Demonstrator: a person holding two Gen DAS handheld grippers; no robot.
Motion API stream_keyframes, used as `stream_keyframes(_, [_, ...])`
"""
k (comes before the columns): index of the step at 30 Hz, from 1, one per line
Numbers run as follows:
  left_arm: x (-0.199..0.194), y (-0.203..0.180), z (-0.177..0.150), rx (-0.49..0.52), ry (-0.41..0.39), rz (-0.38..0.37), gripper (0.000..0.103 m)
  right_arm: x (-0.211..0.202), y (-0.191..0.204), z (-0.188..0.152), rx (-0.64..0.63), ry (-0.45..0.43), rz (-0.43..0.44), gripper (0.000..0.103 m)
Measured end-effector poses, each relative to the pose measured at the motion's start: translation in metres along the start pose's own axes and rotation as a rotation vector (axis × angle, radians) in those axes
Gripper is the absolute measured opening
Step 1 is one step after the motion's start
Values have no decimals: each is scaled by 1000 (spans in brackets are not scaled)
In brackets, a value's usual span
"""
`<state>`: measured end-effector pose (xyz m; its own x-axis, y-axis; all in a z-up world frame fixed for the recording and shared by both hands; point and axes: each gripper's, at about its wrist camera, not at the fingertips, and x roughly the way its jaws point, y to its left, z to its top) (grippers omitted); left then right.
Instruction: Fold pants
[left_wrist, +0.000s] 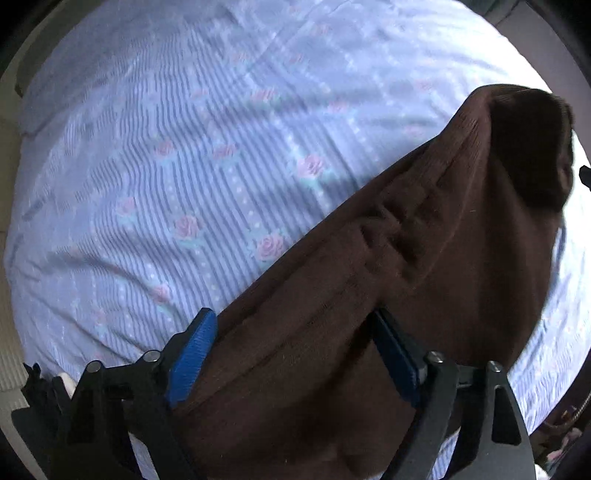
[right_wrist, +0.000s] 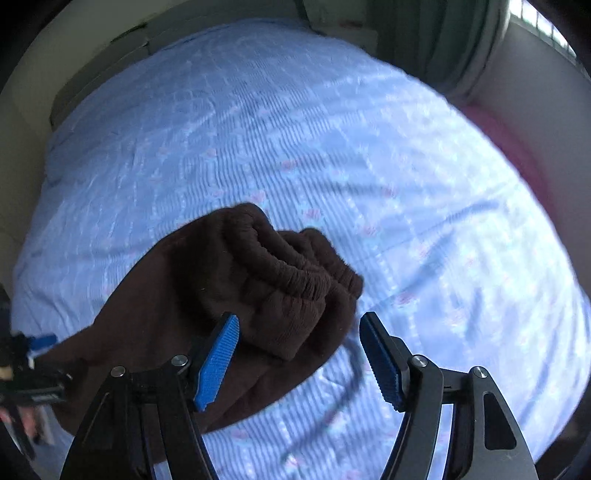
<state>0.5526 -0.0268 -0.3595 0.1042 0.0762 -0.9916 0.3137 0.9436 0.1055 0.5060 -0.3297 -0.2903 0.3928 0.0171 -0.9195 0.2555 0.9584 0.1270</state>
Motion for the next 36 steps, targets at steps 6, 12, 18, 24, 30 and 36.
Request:
stream_keyframes(6, [2, -2, -11, -33, -9, -12, 37, 42, -3, 1, 37, 71, 33, 66])
stream_keyframes(12, [-26, -2, -25, -55, -68, -60, 26, 42, 5, 2, 26, 89, 64, 20])
stream_keyframes(18, [-45, 1, 0, -90, -110, -69, 26, -8, -5, 2, 68, 49, 6, 16])
stream_keyframes(24, [-18, -1, 39, -107, -35, 18, 33, -1, -3, 26, -24, 13, -186, 42])
stream_keyframes(30, [-90, 20, -9, -199, -246, -38, 70, -70, 26, 4, -157, -180, -218, 72])
stream_keyframes(36, [-134, 76, -116, -356, -331, 11, 72, -88, 72, -60, -224, -69, 86, 73])
